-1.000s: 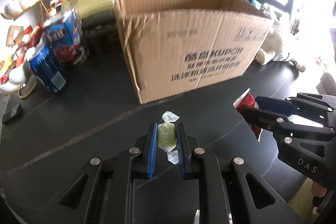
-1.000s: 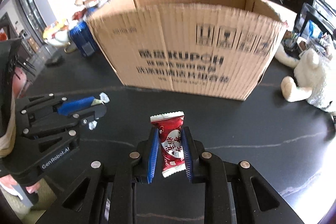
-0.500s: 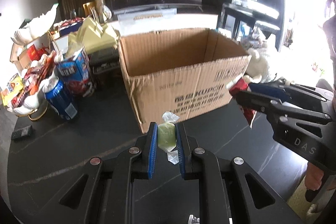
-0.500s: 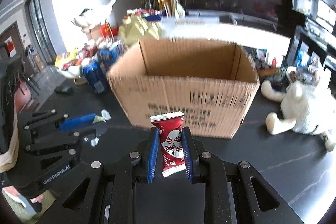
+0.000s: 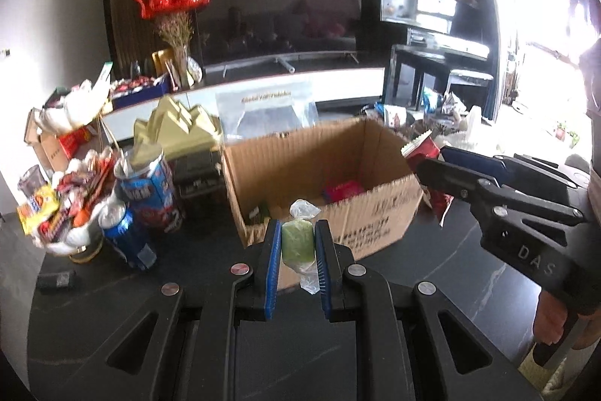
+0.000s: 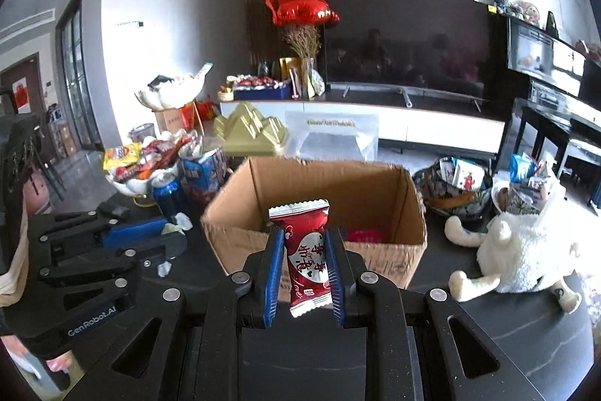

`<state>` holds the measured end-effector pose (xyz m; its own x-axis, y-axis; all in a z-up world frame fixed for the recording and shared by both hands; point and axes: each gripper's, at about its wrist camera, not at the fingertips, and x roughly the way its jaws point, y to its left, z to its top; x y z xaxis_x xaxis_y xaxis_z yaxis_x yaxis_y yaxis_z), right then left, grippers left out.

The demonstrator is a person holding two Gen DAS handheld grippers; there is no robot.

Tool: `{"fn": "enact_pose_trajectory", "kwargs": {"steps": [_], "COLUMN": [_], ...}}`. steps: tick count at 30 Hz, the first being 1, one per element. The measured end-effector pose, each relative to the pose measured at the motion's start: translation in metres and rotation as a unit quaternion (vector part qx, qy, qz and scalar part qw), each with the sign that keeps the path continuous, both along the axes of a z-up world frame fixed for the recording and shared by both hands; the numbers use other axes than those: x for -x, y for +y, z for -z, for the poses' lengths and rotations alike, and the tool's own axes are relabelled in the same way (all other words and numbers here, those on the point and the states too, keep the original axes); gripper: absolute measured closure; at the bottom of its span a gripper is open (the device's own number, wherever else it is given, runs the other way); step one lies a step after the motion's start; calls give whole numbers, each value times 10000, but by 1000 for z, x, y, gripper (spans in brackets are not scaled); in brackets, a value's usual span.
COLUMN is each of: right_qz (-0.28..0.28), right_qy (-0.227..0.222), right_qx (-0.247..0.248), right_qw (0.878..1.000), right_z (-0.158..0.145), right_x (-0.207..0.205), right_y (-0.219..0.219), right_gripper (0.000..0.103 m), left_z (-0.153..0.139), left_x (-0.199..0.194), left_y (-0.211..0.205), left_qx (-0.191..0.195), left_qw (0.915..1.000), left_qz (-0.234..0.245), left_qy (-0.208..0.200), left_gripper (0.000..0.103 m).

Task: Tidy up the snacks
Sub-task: 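Carry the candy and red wafer into the box and open both tools, then withdraw both tools and move the right tool toward the silver bar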

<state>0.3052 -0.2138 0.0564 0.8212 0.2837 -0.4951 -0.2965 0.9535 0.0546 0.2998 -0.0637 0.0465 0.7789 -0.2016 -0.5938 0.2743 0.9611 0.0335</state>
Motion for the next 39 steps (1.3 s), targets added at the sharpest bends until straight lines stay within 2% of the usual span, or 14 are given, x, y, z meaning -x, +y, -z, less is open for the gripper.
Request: {"fn": "enact_pose_trajectory", "kwargs": {"steps": [7, 13, 19, 21, 22, 23, 25, 31, 39], "right_qz": [41, 87, 91, 138, 197, 236, 344, 245, 95], "right_qy": [-275, -405, -318, -317, -279, -230, -203, -164, -85], "right_qx": [-51, -19, -31, -49, -9, 8, 14, -43, 4], "right_qw": [9996, 9991, 9994, 9994, 9994, 9995, 9992, 9996, 9999], "right_z": [-14, -9, 2, 4, 7, 8, 10, 3, -8], "right_x": [-17, -30, -52, -58, -61, -63, -64, -54, -28], "right_y": [-1, 3, 2, 1, 2, 2, 1, 4, 16], "right_gripper": [79, 79, 79, 78, 71, 57, 53, 53, 53], "left_z": [-8, -8, 3, 9, 12, 14, 15, 4, -17], "left_x": [-18, -32, -64, -74, -78, -79, -76, -59, -28], "left_y": [0, 4, -3, -4, -4, -2, 0, 7, 21], "left_qx": [-73, -5, -21, -48, -68, -52, -54, 59, 106], "left_qw": [9992, 9977, 9985, 9992, 9995, 9995, 9995, 9996, 9988], "left_qz": [44, 86, 185, 107, 43, -8, -44, -172, -410], "left_qy": [-394, -678, -517, -380, -320, -298, -309, -222, -246], "left_gripper": [84, 84, 84, 80, 75, 65, 63, 62, 54]}}
